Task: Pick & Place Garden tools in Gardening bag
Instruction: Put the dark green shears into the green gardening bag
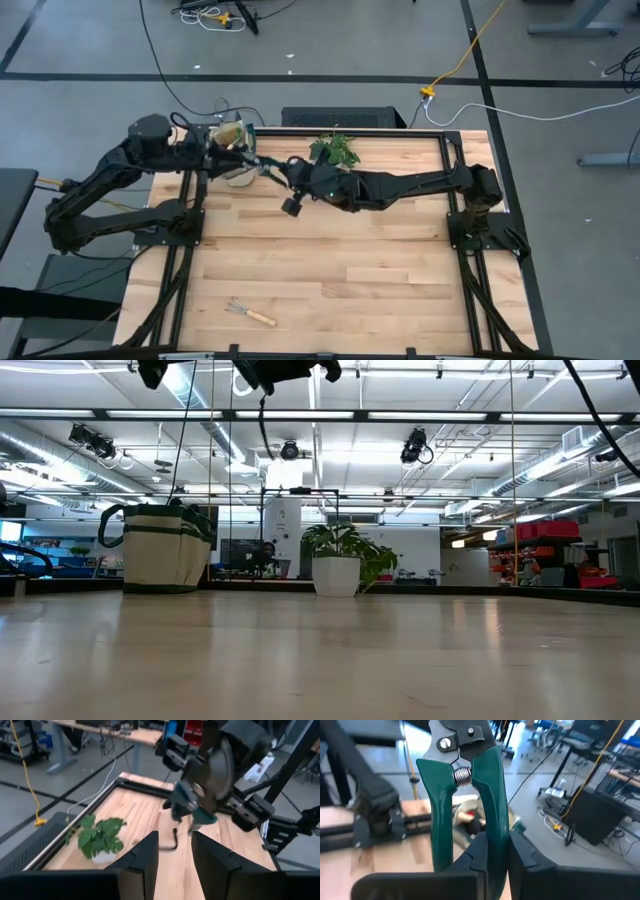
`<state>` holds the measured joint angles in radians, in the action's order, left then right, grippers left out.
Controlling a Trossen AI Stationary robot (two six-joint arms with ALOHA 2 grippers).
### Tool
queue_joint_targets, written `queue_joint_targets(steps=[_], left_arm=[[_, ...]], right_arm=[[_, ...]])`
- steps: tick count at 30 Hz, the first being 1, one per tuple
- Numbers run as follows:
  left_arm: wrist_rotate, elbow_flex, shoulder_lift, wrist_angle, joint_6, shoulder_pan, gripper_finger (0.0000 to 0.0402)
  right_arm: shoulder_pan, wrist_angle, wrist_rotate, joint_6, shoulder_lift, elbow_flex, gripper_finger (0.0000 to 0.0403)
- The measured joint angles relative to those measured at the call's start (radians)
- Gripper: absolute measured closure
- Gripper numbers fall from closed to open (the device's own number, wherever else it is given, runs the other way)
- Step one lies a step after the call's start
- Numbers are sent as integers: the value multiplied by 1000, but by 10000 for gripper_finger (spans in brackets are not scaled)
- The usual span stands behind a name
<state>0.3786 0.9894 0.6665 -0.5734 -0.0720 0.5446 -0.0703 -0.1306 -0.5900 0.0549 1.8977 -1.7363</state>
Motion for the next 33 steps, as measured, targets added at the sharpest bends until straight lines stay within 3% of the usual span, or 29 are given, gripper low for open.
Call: queue_joint_targets(steps=[14, 33], left_arm=[[47, -222, 1, 449, -53, -41, 280], [-226, -279, 7, 579, -36, -218, 280]], right_arm=[[53, 112, -24, 35, 0, 0, 375], [64, 146, 14, 12, 0, -2, 375]])
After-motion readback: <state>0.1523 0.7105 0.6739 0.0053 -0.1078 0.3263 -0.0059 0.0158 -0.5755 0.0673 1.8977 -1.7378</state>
